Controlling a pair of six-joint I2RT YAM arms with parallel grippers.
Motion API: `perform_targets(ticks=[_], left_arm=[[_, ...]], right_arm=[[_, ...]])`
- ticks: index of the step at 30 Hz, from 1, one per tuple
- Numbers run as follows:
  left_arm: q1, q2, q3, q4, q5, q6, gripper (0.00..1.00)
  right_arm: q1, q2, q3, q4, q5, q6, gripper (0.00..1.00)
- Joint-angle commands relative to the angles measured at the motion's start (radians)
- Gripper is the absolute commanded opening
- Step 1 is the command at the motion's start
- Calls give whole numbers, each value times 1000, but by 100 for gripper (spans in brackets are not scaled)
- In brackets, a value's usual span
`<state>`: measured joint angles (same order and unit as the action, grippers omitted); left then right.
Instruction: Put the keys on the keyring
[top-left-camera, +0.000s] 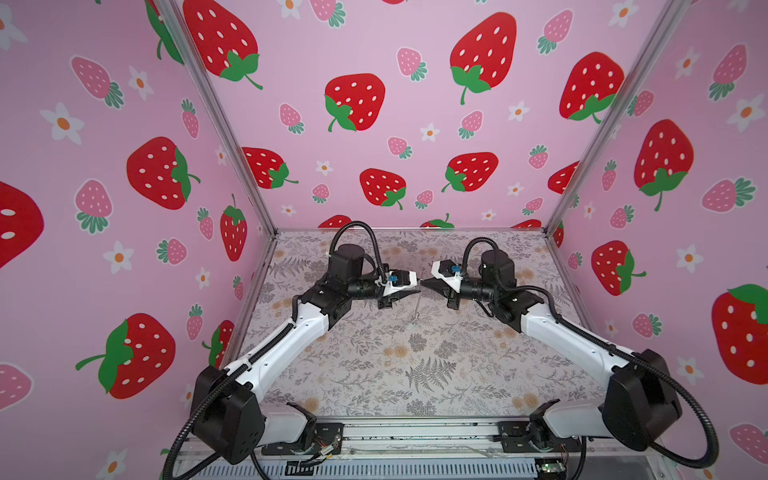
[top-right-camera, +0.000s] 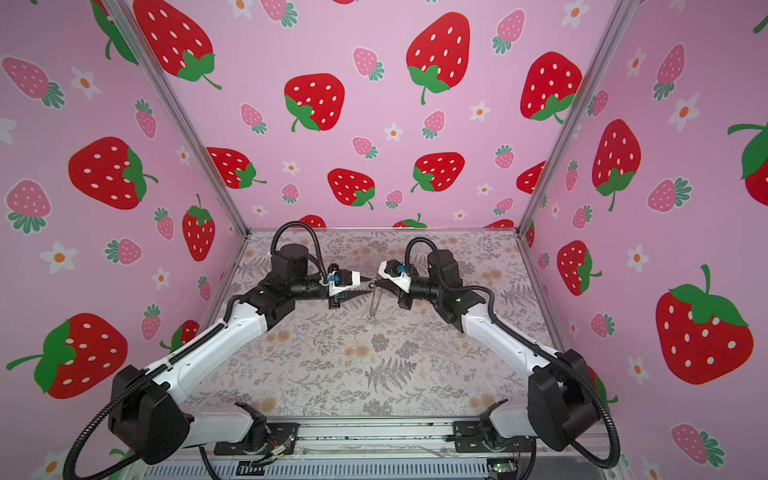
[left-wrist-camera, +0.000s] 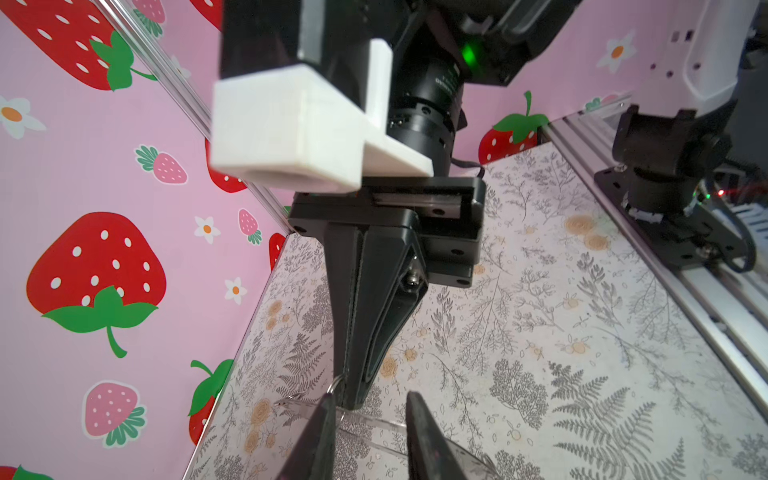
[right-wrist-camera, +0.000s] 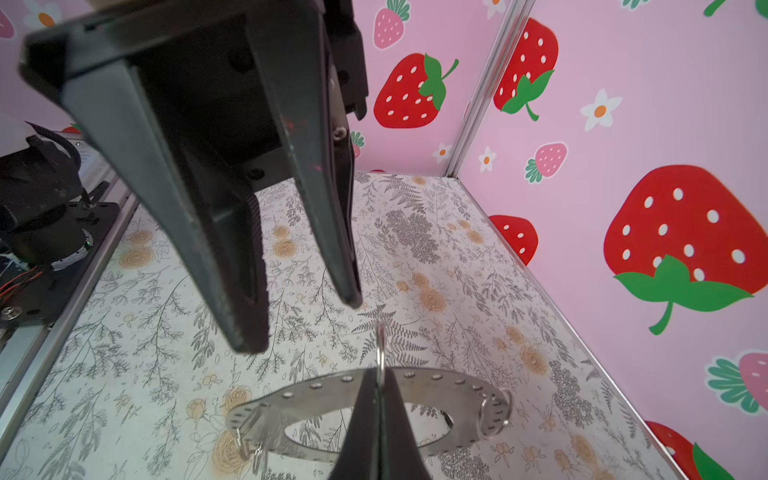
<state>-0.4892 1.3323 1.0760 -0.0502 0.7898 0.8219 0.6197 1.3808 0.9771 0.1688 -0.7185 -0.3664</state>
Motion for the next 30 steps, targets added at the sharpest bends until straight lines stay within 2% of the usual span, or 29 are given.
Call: perform_targets(ticks=[1, 6, 9, 24, 27, 30], left_arm=[[-25, -2, 39, -54, -101, 100, 31], [-71, -6, 26, -10, -217, 101, 29], [-86, 8, 42, -45, -252, 128, 28], [-91, 56, 87, -108, -305, 142, 22], [-90, 65, 94, -123, -308, 143, 19], [-91, 79, 109, -152, -299, 144, 12]], right_arm=[[8, 17, 49, -82, -19, -43, 0], [11, 22, 53, -94, -24, -52, 0], [13, 23, 56, -99, -30, -52, 0], [28, 20, 66, -124, -19, -88, 0], [34, 20, 67, -126, -17, -103, 0], [43, 12, 69, -126, -14, -136, 0]])
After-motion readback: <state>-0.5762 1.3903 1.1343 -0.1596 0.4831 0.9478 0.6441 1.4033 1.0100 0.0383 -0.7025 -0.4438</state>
